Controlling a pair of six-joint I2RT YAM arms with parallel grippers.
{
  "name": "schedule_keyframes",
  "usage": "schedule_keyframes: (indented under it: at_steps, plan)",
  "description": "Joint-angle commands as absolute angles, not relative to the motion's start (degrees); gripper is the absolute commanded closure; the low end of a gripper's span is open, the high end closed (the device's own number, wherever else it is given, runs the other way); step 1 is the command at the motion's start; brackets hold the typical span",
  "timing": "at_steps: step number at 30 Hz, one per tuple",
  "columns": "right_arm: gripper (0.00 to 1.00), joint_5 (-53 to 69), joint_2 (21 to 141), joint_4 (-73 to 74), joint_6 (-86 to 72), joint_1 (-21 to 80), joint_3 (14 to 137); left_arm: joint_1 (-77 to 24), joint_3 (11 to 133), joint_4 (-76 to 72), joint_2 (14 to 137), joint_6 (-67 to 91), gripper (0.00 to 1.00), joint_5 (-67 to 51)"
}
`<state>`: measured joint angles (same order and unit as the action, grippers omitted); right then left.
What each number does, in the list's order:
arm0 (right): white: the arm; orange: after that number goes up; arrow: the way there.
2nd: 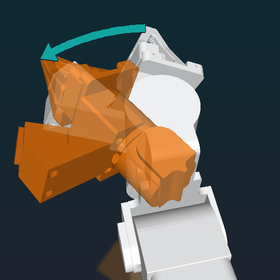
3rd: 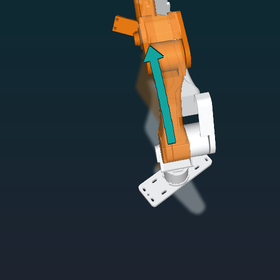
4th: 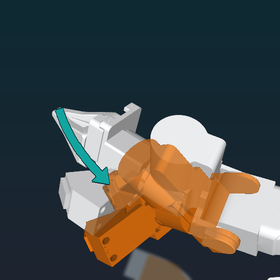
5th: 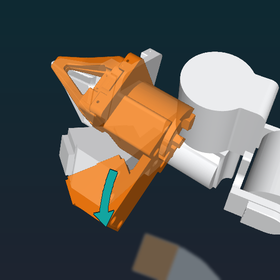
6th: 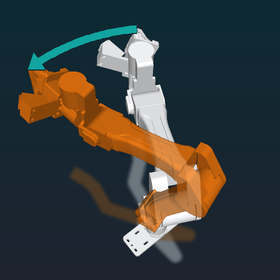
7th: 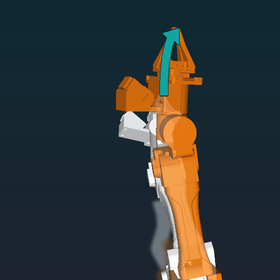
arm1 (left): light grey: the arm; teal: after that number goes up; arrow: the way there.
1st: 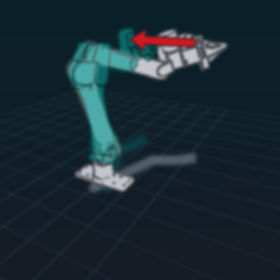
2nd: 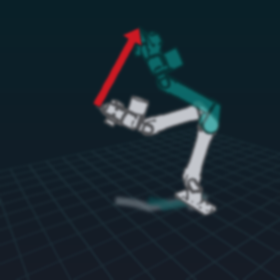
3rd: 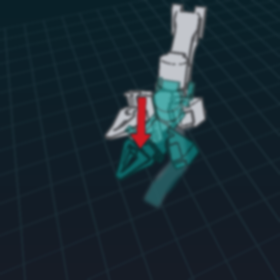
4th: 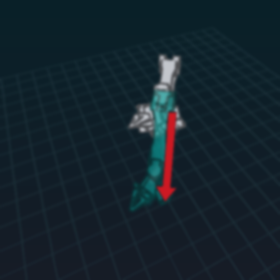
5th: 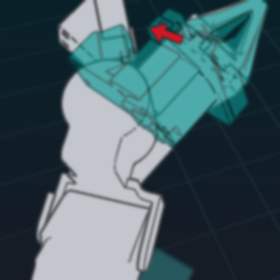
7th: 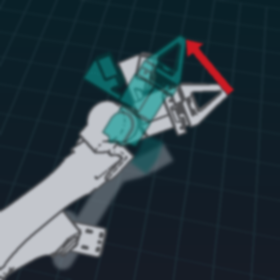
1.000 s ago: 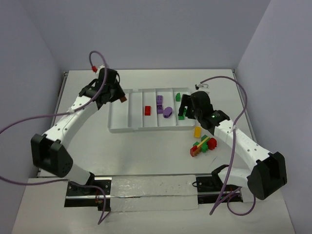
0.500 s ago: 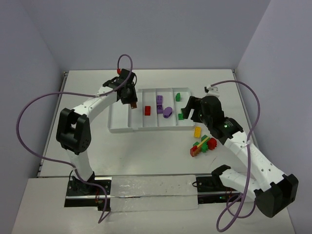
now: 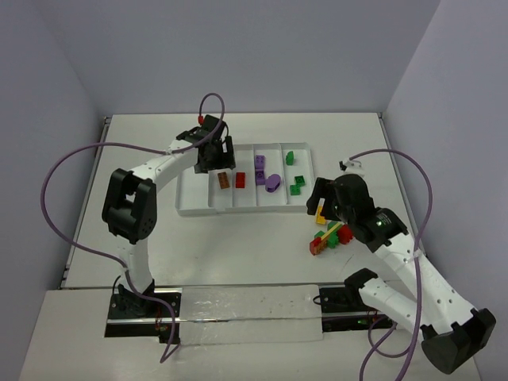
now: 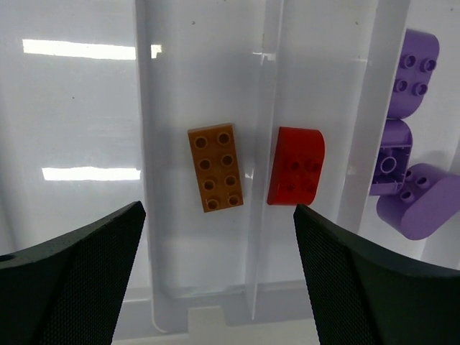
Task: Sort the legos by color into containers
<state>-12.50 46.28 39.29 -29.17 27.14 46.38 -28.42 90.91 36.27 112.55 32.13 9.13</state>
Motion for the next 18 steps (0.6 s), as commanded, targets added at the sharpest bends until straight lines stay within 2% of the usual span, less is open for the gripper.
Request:
schedule_keyframes:
  at_steps: [1,5,9,13,18]
  plan:
    - [0.14,-10.70,41.27,42.72,-31.14,27.51,43.84,-31.34,94.28,36.25,106.20,32.55,0.08,7.17]
    - [0.15,-13.30,42.15,43.83,-35.50,27.51,43.50,-36.01,94.71,35.86,101.80,33.84,0.08,6.79]
    - [0.18,-17.46,48.13,41.17,-36.62,27.39,43.62,-37.61,93.90,34.96,99.47,36.19,0.08,4.25]
    - [0.24,-17.43,52.38,32.13,-35.76,27.22,40.43,-38.06,91.53,33.02,96.09,37.54,0.08,2.04]
    - [0.25,-19.76,58.96,25.11,-35.30,24.25,37.90,-38.20,88.59,33.84,91.60,37.35,0.08,3.18]
